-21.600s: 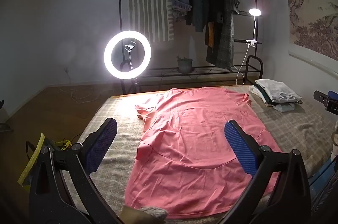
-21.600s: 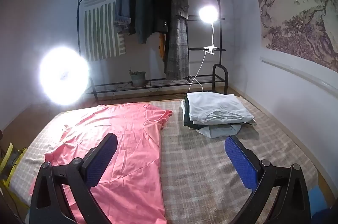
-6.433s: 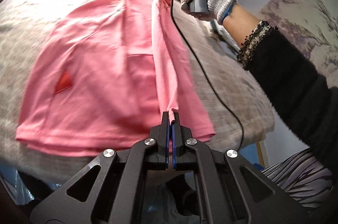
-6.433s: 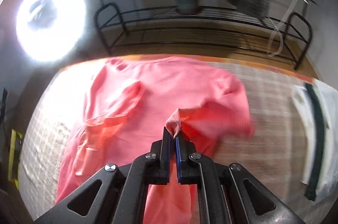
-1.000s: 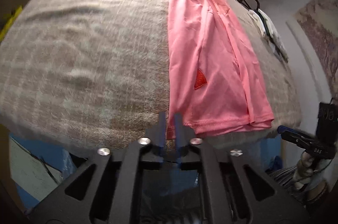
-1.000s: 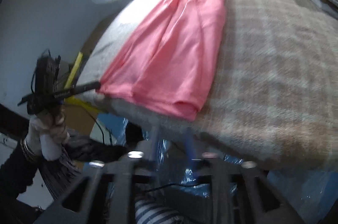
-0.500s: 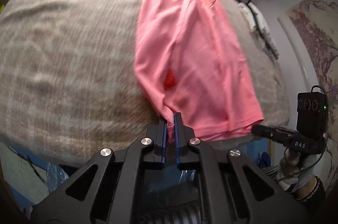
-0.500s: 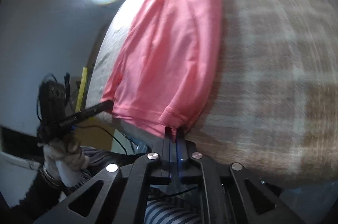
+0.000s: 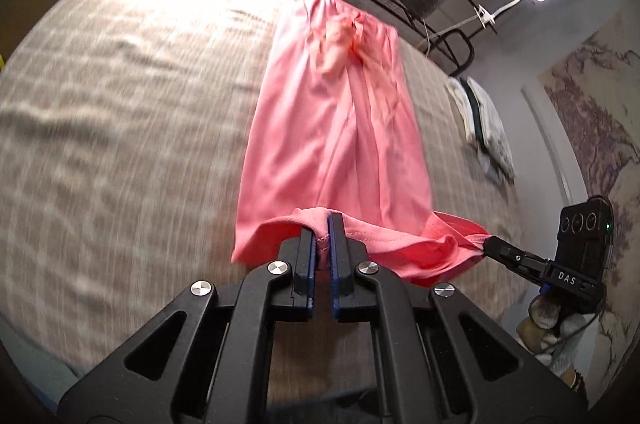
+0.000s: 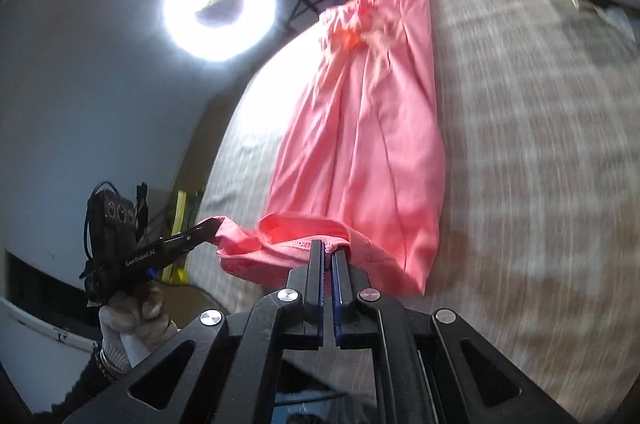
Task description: Fold small clothes
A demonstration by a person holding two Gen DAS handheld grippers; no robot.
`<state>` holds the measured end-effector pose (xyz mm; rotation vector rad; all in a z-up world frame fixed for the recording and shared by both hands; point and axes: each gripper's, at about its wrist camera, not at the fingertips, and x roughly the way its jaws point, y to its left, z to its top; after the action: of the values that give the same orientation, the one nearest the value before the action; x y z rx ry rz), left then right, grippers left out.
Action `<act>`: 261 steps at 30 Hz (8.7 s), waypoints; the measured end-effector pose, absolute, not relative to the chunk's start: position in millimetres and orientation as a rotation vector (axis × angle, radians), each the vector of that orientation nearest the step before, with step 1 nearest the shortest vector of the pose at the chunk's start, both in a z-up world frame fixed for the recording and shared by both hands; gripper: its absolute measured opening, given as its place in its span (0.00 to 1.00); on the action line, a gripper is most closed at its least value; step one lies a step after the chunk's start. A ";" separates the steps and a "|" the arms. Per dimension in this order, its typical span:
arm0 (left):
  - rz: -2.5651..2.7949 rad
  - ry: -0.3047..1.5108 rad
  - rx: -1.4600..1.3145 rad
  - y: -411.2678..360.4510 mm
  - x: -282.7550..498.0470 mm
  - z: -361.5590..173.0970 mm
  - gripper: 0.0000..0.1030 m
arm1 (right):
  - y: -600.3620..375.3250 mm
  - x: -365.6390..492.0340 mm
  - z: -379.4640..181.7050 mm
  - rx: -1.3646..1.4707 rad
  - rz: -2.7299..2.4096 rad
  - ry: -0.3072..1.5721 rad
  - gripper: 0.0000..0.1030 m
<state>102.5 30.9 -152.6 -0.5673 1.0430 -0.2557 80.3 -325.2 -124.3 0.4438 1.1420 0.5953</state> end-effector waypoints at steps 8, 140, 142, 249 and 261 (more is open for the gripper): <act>-0.211 1.025 -0.556 29.4 166.3 -153.4 0.03 | -314.2 143.7 -109.2 0.408 0.569 1.087 0.00; -0.168 0.928 -0.378 34.7 541.4 -224.7 0.02 | -309.8 514.5 -191.4 0.257 0.431 0.998 0.02; -0.175 0.916 -0.396 36.7 533.1 -217.5 0.02 | -310.3 507.1 -181.0 0.251 0.446 0.965 0.01; -0.215 1.021 -0.764 89.9 142.0 -229.8 0.47 | -329.2 84.9 -106.1 -0.195 0.630 0.851 0.64; -0.269 0.977 -0.846 81.2 135.5 -214.8 0.00 | -361.8 136.3 -154.0 0.390 0.557 1.094 0.00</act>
<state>135.5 81.2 -214.8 -0.8464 0.9766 -0.2695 136.3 -361.8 -154.0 0.3900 1.0940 0.5566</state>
